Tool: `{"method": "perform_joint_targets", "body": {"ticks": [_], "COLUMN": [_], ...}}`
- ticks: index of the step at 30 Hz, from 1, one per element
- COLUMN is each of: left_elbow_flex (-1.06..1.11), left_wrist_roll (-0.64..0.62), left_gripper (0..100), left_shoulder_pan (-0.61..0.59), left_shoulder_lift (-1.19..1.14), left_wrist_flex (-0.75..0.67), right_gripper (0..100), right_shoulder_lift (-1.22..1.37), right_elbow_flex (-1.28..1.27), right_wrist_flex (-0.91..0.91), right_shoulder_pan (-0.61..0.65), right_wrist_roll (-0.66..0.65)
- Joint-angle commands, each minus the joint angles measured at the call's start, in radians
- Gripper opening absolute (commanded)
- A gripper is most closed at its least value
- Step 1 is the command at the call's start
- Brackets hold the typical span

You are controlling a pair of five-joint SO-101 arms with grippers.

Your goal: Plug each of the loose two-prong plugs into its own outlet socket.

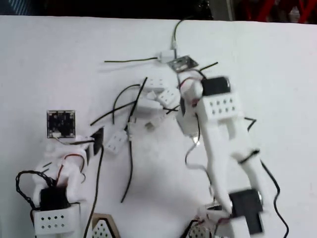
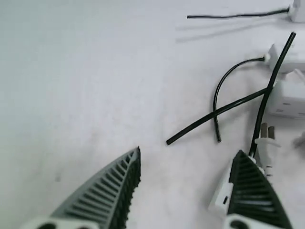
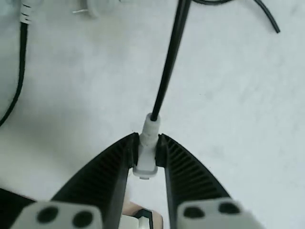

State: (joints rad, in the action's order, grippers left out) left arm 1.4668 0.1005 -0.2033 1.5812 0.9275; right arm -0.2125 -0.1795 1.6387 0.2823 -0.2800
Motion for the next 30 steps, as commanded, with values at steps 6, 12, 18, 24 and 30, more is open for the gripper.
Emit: {"method": "perform_joint_targets", "body": {"ticks": [6, 12, 18, 24, 30], "left_elbow_flex": [-0.097, -0.097, -0.138, -0.216, -0.275], "left_wrist_roll": [-0.043, -0.043, -0.038, -0.037, -0.035], "left_gripper": [30, 30, 30, 30, 30], "left_shoulder_pan": [0.216, 0.229, 0.251, 0.309, 0.429], "left_shoulder_lift": [0.012, 0.008, 0.012, 0.008, 0.012], "left_wrist_flex": [-0.04, -0.092, -0.086, -0.061, 0.014], "right_gripper": [1.7, 1.7, 1.7, 1.7, 1.7], "right_shoulder_lift": [-0.377, -0.605, -0.75, -0.788, -0.8], "right_elbow_flex": [-0.281, -0.476, -0.646, -0.7, -0.703], "right_wrist_flex": [-0.229, -0.404, -0.555, -0.588, -0.587], "right_shoulder_pan": [0.22, 0.395, 0.541, 0.613, 0.636], "right_wrist_roll": [0.144, 0.235, 0.253, 0.253, 0.249]}}
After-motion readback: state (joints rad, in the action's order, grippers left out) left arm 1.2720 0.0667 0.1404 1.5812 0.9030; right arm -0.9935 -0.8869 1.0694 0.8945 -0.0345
